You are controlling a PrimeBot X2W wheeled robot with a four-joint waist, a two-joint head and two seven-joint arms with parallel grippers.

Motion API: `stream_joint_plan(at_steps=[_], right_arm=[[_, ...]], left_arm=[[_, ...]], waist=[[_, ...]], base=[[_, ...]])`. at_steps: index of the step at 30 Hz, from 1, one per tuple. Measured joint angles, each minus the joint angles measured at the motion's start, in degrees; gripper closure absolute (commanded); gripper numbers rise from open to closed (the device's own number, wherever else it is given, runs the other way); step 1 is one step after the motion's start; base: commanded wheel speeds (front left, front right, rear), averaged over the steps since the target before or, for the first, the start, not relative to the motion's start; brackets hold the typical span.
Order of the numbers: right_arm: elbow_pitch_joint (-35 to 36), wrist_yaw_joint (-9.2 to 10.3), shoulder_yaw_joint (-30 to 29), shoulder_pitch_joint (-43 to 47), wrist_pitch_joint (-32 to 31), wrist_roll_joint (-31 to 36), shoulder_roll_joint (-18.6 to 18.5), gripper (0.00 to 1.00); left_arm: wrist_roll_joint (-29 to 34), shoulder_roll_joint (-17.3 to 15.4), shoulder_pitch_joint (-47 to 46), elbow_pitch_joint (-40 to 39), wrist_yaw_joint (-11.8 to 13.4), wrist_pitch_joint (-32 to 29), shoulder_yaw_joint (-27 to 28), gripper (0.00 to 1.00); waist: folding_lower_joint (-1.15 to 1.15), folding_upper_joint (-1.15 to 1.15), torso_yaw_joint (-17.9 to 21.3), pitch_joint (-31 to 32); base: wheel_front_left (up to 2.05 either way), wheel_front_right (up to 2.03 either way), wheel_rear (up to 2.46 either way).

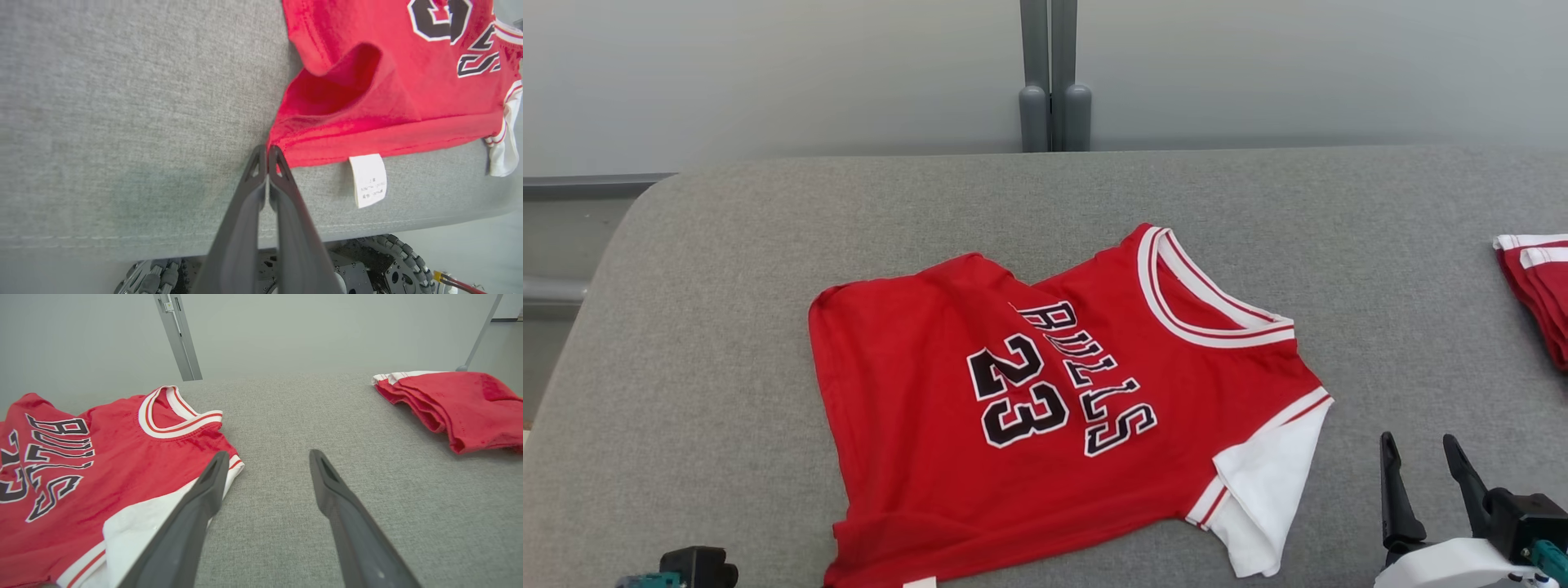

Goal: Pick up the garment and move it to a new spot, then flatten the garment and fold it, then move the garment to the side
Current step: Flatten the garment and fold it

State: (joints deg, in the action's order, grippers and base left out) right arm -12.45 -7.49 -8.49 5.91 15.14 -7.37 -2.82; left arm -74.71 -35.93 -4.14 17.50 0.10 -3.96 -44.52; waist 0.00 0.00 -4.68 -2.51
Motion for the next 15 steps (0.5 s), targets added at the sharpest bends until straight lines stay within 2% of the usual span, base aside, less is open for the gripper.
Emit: stream_joint_plan(at_steps=[3, 6, 7, 8, 9, 12, 15], right_arm=[[0.07, 0.00, -0.10, 0.64, 0.00, -0.11, 0.00, 0.00], [-0.18, 0.00, 0.20, 0.86, 0.00, -0.26, 0.00, 0.00], [-0.22, 0.00, 0.25, 0.86, 0.00, -0.26, 0.02, 0.00], [-0.22, 0.00, 0.25, 0.83, -0.01, -0.26, 0.02, 0.00], [-0.22, 0.00, 0.25, 0.81, 0.00, -0.26, 0.01, 0.00], [-0.22, 0.00, 0.31, 0.77, -0.01, -0.25, 0.01, 0.00], [-0.19, 0.00, 0.27, 0.77, 0.00, -0.24, 0.01, 0.00]], left_arm=[[-0.73, -1.60, 1.19, -1.49, 0.42, -0.78, 0.26, 1.00], [-2.00, -1.34, 2.67, -2.70, -0.10, -2.07, -0.42, 1.00], [-2.30, -1.07, 3.04, -3.07, -0.20, -2.08, -0.52, 0.93], [-2.77, -0.74, 3.39, -3.54, -0.52, -1.91, -0.40, 0.65], [-3.30, -0.25, 3.73, -3.94, -0.60, -1.32, -0.22, 0.02], [-3.31, 0.16, 4.65, -4.87, -0.57, 0.05, 0.02, 0.00], [-2.91, -0.81, 5.40, -6.02, 0.90, 2.41, 1.43, 0.00]], waist=[[0.00, 0.00, 0.15, 0.22], [0.00, 0.00, 0.34, 0.24], [0.00, 0.00, 0.45, 0.26], [0.00, 0.00, 0.55, 0.30], [0.00, 0.00, 0.64, 0.37], [0.00, 0.00, 0.93, 0.45], [0.00, 0.00, 1.18, 0.48]], base=[[0.00, 0.00, 0.00], [0.00, 0.00, 0.00], [0.00, 0.00, 0.00], [0.00, 0.00, 0.00], [0.00, 0.00, 0.00], [0.00, 0.00, 0.00], [0.00, 0.00, 0.00]])
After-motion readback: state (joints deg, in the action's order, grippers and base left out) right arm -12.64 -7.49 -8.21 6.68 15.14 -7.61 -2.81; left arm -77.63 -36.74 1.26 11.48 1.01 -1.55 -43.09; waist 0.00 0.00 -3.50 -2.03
